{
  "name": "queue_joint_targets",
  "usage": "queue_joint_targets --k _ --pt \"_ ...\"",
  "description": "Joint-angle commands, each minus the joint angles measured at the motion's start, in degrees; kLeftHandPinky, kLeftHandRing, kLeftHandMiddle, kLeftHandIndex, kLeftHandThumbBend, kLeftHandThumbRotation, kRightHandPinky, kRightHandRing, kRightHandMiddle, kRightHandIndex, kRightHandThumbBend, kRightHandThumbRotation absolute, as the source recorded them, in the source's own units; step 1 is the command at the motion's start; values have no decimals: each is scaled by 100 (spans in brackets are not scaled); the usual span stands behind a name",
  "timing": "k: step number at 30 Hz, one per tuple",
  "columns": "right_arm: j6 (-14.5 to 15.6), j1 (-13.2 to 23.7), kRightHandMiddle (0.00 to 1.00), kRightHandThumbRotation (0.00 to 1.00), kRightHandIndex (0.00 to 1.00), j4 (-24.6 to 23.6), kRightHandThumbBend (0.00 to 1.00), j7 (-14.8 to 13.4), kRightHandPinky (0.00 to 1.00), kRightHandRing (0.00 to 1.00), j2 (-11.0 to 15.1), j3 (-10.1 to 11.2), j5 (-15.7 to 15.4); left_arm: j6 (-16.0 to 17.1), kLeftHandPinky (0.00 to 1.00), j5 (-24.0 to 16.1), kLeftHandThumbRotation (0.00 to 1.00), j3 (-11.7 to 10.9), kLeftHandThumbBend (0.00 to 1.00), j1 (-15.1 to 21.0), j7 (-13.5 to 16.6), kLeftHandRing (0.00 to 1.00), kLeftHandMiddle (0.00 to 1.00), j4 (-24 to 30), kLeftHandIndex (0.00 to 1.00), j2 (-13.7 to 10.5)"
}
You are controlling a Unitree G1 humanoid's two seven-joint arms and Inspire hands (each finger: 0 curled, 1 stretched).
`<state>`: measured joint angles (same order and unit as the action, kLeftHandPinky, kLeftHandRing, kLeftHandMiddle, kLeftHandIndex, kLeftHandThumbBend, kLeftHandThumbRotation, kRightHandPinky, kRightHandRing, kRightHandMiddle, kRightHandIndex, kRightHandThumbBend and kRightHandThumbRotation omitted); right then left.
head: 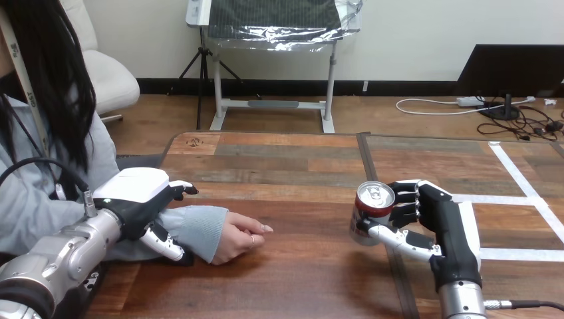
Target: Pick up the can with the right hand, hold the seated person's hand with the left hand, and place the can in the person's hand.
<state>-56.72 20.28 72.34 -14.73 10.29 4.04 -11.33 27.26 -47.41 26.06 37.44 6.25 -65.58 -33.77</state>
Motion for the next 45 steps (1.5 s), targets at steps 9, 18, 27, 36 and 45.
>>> queue_joint_targets --k 9,18,27,36,45 --pt "-259 232 52 0 53 -454 75 49 42 46 110 85 144 -199 66 -158 28 333 100 479 171 75 79 -380 82 43" --pt "-252 211 52 0 53 -501 75 -42 42 46 128 48 54 -242 63 -97 19 415 100 522 144 70 74 -467 77 82" --pt "-268 203 52 0 54 -507 75 116 42 46 89 93 181 -218 57 -141 14 517 98 533 192 64 69 -568 71 92" --pt "-275 202 52 0 54 -543 75 143 42 46 77 96 195 -220 55 -50 11 532 96 539 104 63 67 -680 68 124" --pt "-272 200 52 0 53 -552 75 237 41 46 61 114 268 -243 57 -9 9 587 97 527 106 63 68 -724 67 139"
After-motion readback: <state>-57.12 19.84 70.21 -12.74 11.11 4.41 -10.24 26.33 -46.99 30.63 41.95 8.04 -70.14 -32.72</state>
